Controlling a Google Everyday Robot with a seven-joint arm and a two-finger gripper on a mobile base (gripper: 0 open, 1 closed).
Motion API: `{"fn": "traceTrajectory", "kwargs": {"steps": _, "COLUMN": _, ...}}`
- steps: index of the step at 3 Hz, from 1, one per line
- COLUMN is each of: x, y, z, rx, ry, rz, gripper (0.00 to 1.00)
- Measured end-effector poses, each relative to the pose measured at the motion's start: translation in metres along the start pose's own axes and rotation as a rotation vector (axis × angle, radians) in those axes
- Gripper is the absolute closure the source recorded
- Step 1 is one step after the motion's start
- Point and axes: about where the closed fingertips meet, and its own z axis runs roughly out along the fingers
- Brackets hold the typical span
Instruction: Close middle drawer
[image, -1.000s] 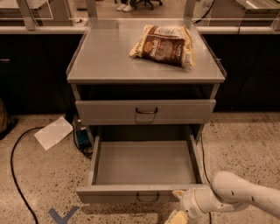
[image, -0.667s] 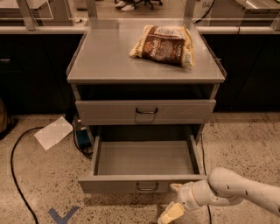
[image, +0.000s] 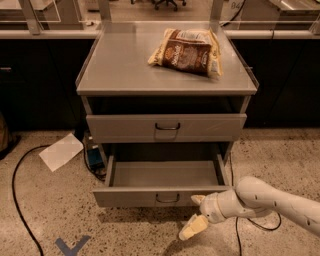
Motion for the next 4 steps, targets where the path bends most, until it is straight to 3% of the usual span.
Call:
{"fn": "traceTrajectory", "kwargs": {"steps": 2, "x": -0.006, "y": -0.013, "z": 0.003, "rx": -0.013, "ry": 0.003, "rz": 0.006, "gripper": 0.0}}
{"fn": "traceTrajectory", "kwargs": {"steps": 3, "x": -0.031, "y": -0.049, "z": 0.0, "rx": 0.02, "ry": -0.012, "rz": 0.011, "gripper": 0.0}}
{"fn": "traceTrajectory", "kwargs": {"steps": 4, "x": -0.035, "y": -0.054, "z": 0.002, "rx": 0.014, "ry": -0.022, "rz": 0.01, "gripper": 0.0}}
